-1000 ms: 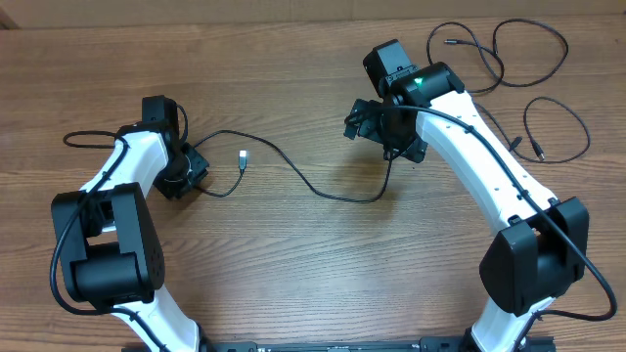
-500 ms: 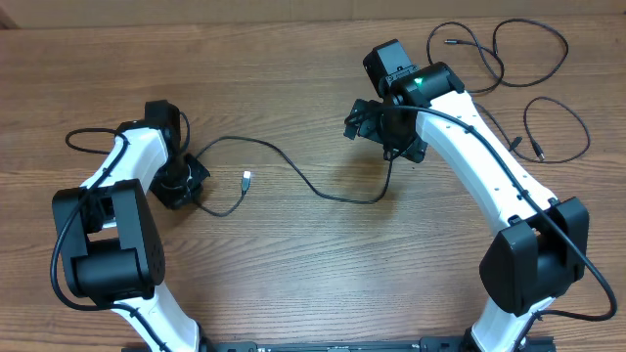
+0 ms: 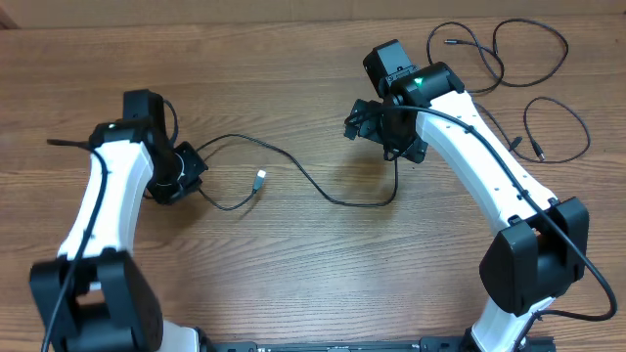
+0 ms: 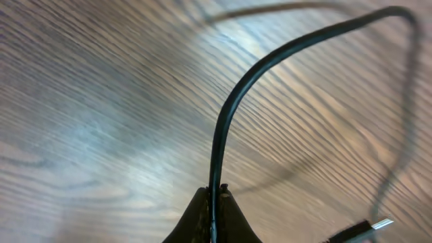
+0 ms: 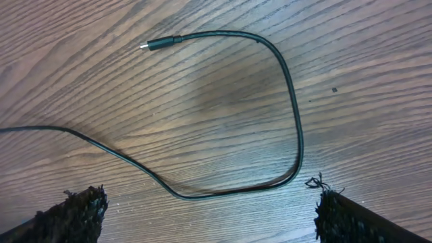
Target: Untangle cables
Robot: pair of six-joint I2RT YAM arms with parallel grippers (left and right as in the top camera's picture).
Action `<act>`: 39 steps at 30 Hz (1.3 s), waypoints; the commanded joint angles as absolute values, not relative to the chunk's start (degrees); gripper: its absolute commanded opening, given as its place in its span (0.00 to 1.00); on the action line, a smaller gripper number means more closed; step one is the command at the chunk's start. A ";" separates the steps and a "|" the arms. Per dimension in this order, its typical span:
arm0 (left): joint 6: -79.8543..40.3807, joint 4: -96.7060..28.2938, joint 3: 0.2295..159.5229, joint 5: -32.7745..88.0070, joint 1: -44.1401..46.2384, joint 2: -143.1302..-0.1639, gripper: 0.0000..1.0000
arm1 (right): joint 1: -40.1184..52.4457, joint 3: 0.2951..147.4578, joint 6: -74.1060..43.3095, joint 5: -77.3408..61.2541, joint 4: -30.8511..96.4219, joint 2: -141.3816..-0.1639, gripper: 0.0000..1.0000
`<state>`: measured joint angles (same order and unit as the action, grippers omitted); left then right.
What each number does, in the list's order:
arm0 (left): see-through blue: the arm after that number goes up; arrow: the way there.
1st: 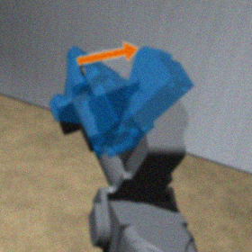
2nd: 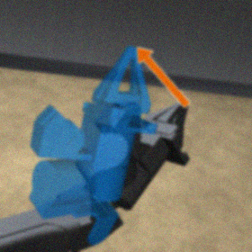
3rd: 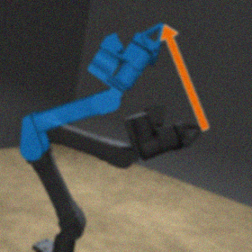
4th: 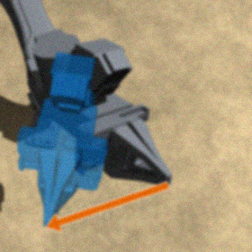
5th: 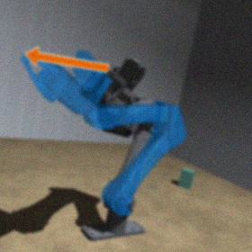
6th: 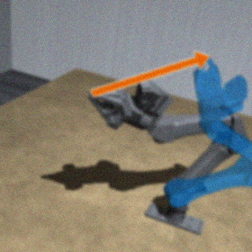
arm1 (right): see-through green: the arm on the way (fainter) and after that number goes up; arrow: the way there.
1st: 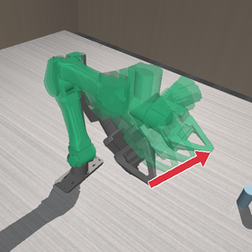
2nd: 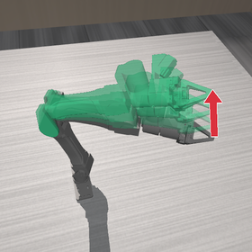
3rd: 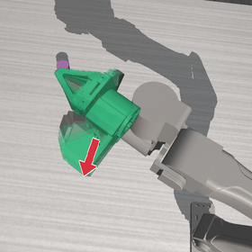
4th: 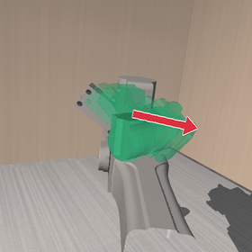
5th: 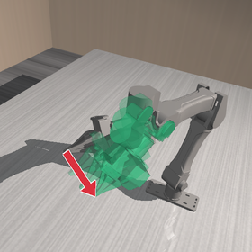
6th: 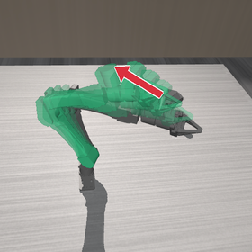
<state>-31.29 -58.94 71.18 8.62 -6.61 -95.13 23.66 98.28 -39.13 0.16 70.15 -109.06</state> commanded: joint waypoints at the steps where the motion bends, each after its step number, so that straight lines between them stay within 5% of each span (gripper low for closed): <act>1: -30.72 -59.86 71.02 11.42 -5.37 -92.82 0.04 | 23.51 98.63 -38.94 -0.19 70.13 -109.43 1.00; 21: -39.24 -55.81 61.32 10.52 -2.09 -94.45 0.06 | 23.51 98.63 -38.92 -1.23 71.29 -109.43 1.00; 29: -39.20 -54.41 61.21 9.87 -0.10 -94.50 0.33 | 23.51 98.63 -38.94 -1.23 71.44 -109.43 1.00; 39: -38.52 -55.07 61.23 10.17 0.78 -94.50 0.52 | 23.51 98.63 -38.94 -1.19 71.61 -109.43 1.00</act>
<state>-38.96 -54.52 61.73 10.09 0.67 -94.08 23.66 98.28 -39.13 -1.26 71.64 -109.14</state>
